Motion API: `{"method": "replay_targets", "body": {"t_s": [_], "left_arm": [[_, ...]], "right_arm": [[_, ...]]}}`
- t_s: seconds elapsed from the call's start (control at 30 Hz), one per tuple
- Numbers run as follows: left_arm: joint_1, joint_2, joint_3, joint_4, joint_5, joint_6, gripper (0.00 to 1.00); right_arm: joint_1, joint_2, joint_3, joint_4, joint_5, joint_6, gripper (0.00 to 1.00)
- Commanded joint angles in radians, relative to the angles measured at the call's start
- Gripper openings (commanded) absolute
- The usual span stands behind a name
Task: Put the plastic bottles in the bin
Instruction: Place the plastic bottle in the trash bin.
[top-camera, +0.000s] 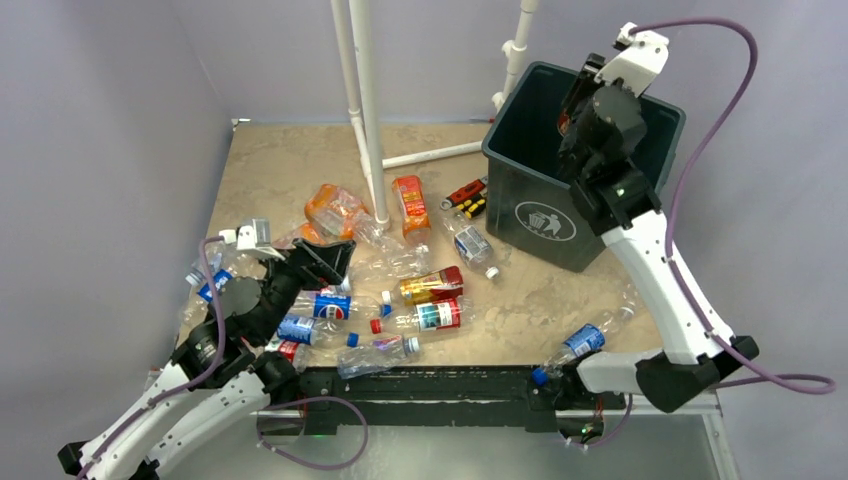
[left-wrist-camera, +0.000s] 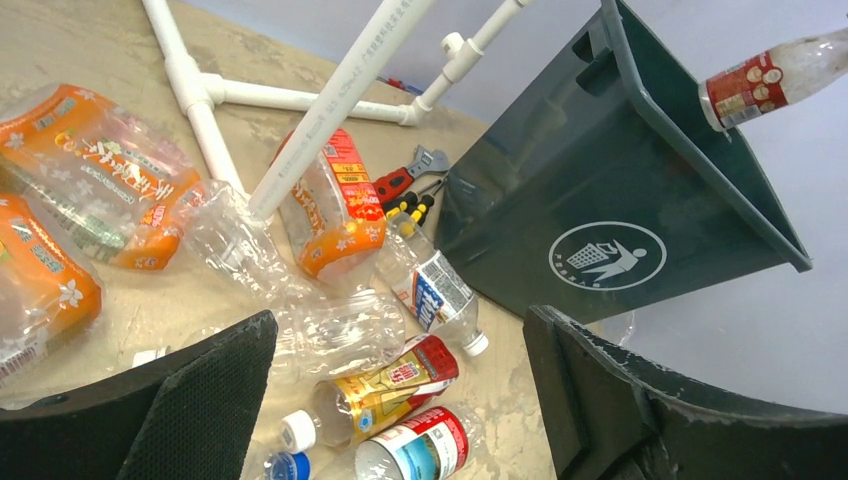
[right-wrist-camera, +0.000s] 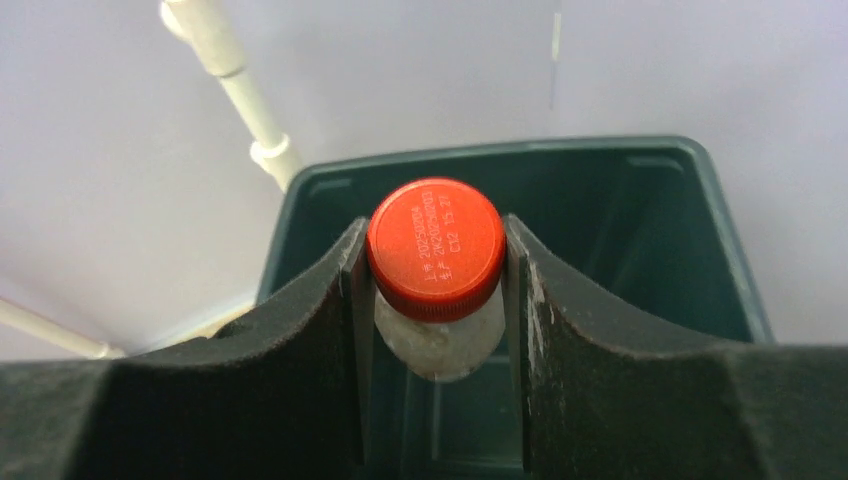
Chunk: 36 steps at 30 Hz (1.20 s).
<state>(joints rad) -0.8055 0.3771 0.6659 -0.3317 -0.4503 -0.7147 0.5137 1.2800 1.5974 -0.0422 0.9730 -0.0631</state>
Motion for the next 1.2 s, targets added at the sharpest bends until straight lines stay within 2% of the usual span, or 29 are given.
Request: {"method": "replay_targets", "body": {"t_s": [0.0,0.2,0.43,0.5,0.63,0.83,0.93,1.03,1.17], "left_arm": [[0.001,0.0,-0.014,0.008,0.023,-0.038,0.94],[0.002,-0.002,-0.025,-0.027,0.059,-0.058,0.94],[0.002,-0.003,-0.037,-0.053,0.059,-0.054,0.96],[0.002,0.004,-0.031,-0.061,0.056,-0.049,0.96],[0.001,0.014,-0.02,-0.081,0.05,-0.048,0.96],[0.001,0.003,-0.032,-0.086,0.051,-0.064,0.96],[0.001,0.008,-0.025,-0.103,0.049,-0.065,0.96],[0.0,0.015,-0.012,-0.123,0.036,-0.069,0.96],[0.001,0.022,0.003,-0.142,0.005,-0.081,0.97]], "right_arm": [[-0.117,0.057,0.11,-0.246,-0.232,0.262,0.0],[-0.273,0.11,0.032,-0.302,-0.402,0.375,0.0],[-0.3,0.122,-0.028,-0.31,-0.499,0.421,0.02],[-0.301,0.115,-0.043,-0.302,-0.515,0.423,0.12],[-0.302,0.102,-0.046,-0.306,-0.537,0.429,0.4],[-0.302,0.055,-0.035,-0.311,-0.559,0.425,0.69],[-0.302,0.028,-0.003,-0.319,-0.555,0.414,0.97],[-0.302,-0.024,0.019,-0.346,-0.601,0.442,0.99],[-0.301,-0.143,-0.026,-0.301,-0.866,0.466,0.99]]}}
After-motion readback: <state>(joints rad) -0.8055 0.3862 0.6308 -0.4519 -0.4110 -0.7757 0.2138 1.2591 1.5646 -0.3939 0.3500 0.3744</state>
